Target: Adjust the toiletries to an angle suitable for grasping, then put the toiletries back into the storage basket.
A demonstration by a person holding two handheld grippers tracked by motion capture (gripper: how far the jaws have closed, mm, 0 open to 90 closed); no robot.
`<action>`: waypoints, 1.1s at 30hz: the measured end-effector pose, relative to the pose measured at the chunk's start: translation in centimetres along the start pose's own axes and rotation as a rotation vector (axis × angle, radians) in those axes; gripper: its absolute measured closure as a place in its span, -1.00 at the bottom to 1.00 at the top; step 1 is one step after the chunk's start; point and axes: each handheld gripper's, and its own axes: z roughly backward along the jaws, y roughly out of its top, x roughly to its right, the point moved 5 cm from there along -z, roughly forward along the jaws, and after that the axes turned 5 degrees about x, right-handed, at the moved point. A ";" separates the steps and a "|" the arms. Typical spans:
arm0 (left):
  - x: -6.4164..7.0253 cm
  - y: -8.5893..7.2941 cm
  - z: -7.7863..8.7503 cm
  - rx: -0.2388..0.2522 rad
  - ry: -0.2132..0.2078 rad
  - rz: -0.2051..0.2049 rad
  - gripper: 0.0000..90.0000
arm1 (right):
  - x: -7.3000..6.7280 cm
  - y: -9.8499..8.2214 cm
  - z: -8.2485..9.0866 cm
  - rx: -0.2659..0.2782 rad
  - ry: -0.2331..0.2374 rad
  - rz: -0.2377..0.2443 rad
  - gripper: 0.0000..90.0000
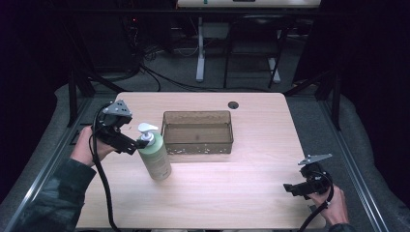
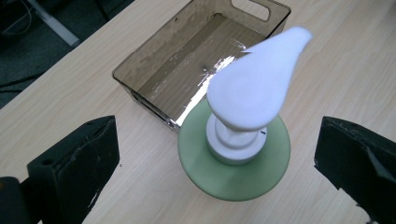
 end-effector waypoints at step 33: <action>0.6 2.5 -1.2 -0.122 -0.096 -0.148 0.04 | 0.1 -0.4 0.1 -0.005 0.001 0.003 -0.76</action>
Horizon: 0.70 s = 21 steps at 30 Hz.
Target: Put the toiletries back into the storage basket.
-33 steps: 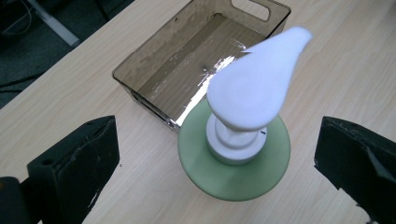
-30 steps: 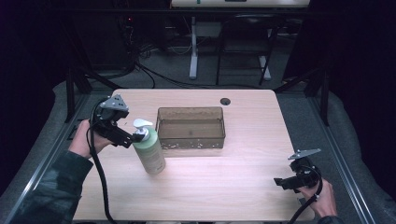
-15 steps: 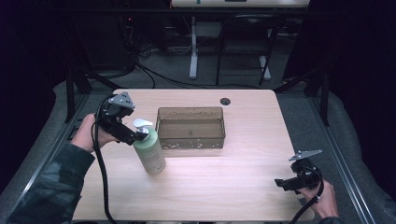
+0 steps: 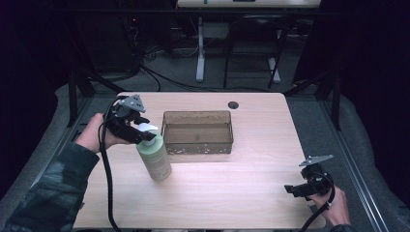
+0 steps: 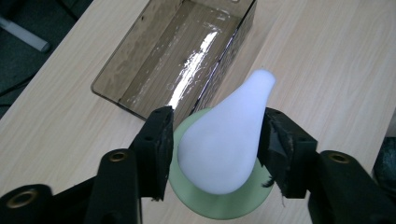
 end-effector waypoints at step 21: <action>0.1 0.6 -0.2 -0.079 0.009 -0.011 0.35 | 0.2 0.0 0.1 0.010 -0.007 -0.009 -0.74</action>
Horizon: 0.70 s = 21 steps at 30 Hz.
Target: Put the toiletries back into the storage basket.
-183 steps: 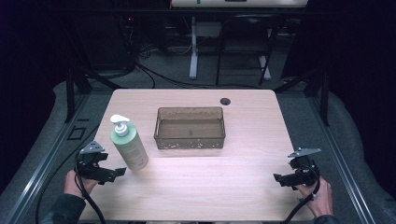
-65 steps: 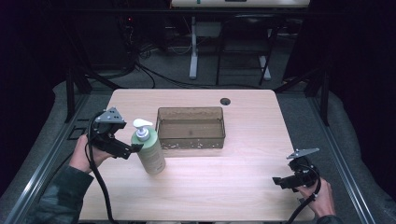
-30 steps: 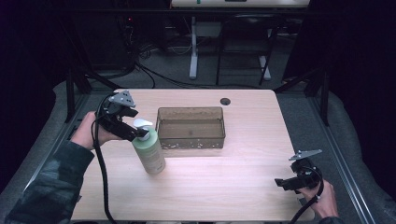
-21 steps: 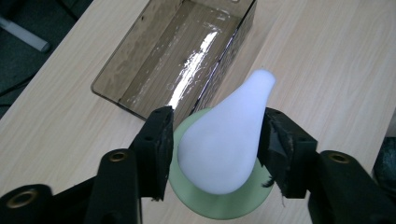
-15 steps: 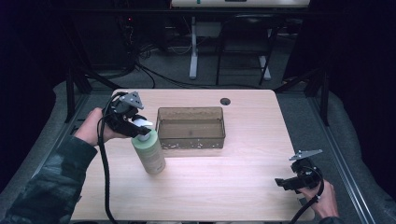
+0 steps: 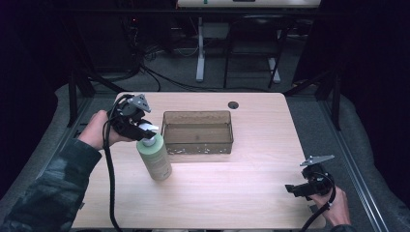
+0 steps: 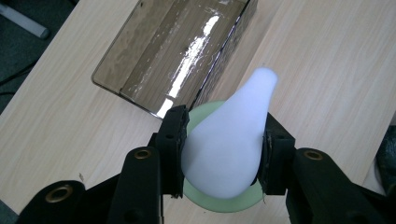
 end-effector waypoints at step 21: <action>0.3 0.3 0.3 -0.065 -0.020 -0.027 0.38 | 0.1 0.2 0.4 0.019 -0.022 0.007 -0.74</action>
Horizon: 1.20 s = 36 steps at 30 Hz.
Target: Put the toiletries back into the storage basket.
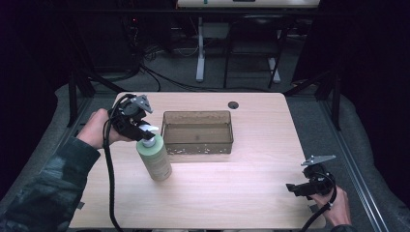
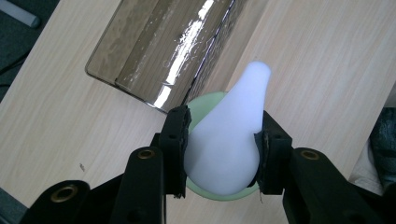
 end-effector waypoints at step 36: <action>0.5 1.1 1.2 -0.042 0.013 0.040 0.39 | 0.3 0.0 0.2 0.009 -0.021 -0.008 -0.76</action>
